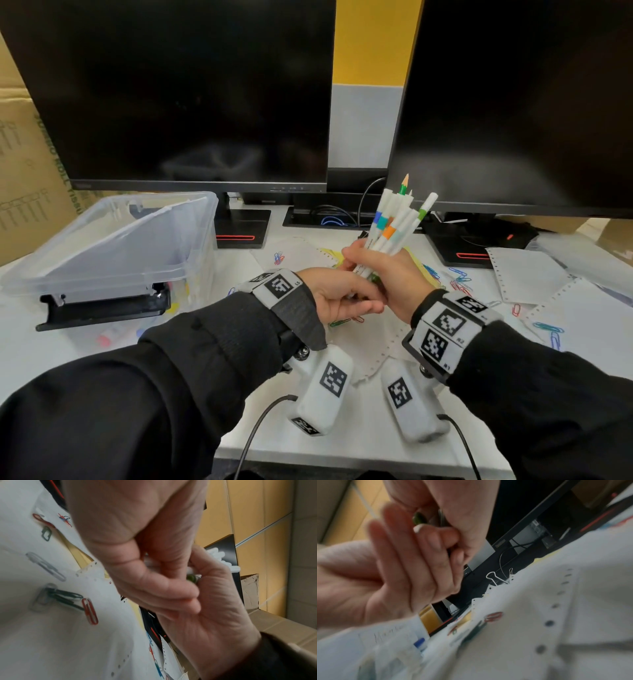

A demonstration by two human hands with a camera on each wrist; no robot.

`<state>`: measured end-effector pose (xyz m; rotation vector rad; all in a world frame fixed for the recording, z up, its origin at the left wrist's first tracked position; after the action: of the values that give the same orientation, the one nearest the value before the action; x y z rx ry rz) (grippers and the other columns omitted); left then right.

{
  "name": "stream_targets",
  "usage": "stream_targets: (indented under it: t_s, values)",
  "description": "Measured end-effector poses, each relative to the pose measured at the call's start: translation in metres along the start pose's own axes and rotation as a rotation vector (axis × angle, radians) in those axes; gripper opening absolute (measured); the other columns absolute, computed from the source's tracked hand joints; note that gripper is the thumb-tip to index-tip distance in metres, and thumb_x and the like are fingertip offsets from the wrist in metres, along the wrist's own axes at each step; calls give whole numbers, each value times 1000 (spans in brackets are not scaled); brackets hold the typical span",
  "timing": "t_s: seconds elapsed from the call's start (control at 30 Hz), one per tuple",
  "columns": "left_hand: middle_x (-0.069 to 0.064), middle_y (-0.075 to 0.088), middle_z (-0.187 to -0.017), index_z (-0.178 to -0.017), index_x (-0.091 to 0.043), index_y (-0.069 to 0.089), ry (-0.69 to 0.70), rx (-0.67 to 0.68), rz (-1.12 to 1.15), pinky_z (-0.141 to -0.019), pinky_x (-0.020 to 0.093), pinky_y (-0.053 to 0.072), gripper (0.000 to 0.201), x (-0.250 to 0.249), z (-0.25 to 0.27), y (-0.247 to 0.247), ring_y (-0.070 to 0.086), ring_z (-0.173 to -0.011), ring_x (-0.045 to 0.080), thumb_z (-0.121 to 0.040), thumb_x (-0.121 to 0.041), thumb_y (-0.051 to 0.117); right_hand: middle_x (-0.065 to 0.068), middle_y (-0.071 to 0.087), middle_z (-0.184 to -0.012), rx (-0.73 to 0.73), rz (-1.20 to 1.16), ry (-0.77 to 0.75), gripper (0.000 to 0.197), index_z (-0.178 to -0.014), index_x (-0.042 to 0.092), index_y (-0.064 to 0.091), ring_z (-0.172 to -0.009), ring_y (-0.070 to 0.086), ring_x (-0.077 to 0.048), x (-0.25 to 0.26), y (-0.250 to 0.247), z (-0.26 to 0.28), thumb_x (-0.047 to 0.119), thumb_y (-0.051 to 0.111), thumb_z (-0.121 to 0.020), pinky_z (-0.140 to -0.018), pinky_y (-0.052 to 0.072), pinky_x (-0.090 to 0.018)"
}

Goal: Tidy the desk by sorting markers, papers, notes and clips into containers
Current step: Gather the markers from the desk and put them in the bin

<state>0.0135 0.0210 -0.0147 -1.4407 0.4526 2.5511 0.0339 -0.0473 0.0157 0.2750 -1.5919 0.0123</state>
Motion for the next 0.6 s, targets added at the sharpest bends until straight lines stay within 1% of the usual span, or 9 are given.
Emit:
stream_targets:
  t_s: [0.03, 0.1, 0.17, 0.23, 0.3, 0.37, 0.43, 0.53, 0.6]
  values:
    - [10, 66, -51, -117, -19, 53, 23, -2, 2, -41, 14, 52, 46, -1, 0, 0, 65, -43, 11, -84, 14, 52, -3, 61, -63, -2, 29, -13, 14, -72, 13, 58, -65, 60, -16, 0, 0, 2, 5, 63, -82, -68, 53, -32]
    - [11, 67, -63, -103, -11, 58, 43, 33, -68, -53, 19, 58, 32, -4, 4, 7, 68, -53, 14, -85, 14, 49, -3, 59, -63, -67, 100, -41, 14, -72, 13, 58, -63, 58, -15, 0, -2, 2, 9, 64, -83, -66, 52, -30]
    - [10, 63, -83, -96, -5, 59, 30, 93, -257, -72, 25, 57, 19, -6, 9, 10, 67, -75, 18, -87, 9, 51, -1, 55, -64, -148, 197, -47, 9, -82, 12, 56, -60, 54, -14, 1, -7, 2, 13, 64, -84, -63, 48, -27]
    - [6, 60, -91, -96, -11, 60, 19, 177, -415, -87, 33, 51, 15, -9, 18, 11, 57, -96, 22, -87, 1, 56, 1, 54, -72, -196, 301, -55, 19, -99, 14, 52, -64, 54, -11, 6, -11, 3, 16, 64, -84, -63, 46, -24]
    - [6, 60, -100, -100, -17, 61, 82, 200, -386, -90, 35, 47, 16, -20, 24, 8, 53, -102, 22, -85, -12, 60, 3, 54, -80, -204, 379, -64, 30, -112, 16, 47, -68, 53, -7, 10, -14, 5, 15, 62, -85, -60, 45, -19]
    - [9, 57, -105, -105, -20, 61, 219, 148, -270, -89, 37, 47, 26, -34, 28, 5, 53, -98, 24, -80, -29, 62, 3, 55, -83, -169, 432, -57, 38, -120, 16, 41, -63, 52, -7, 10, -8, 8, 13, 59, -86, -45, 43, -14]
    - [11, 56, -104, -109, -16, 59, 299, 28, -205, -77, 34, 50, 31, -41, 27, 7, 54, -91, 25, -83, -34, 63, -1, 59, -89, -149, 530, -66, 43, -126, 12, 41, -56, 50, -6, 10, 1, 10, 12, 57, -86, -36, 39, -12]
    - [8, 59, -80, -100, -10, 58, 316, -229, -198, -45, 21, 44, 35, -43, 26, 4, 56, -60, 18, -80, -37, 67, -9, 56, -74, -30, 660, -79, 34, -121, -7, 47, -51, 46, -10, 11, 24, 16, 13, 47, -93, -37, 42, -15]
    - [4, 55, -69, -93, -12, 57, 302, -311, -164, -42, 18, 41, 30, -46, 31, -1, 52, -52, 15, -80, -38, 66, -5, 52, -71, 30, 594, -25, 31, -120, 1, 43, -50, 49, -11, 15, 30, 22, 8, 52, -90, -38, 45, -18]
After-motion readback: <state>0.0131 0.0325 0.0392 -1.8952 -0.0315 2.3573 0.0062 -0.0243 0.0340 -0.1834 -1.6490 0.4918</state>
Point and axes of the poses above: each hand's wrist, its own z-axis away from the middle knuckle, its own y-axis out of the palm, x = y × z, the point moved 7 cm from there along -z, towards the middle knuckle
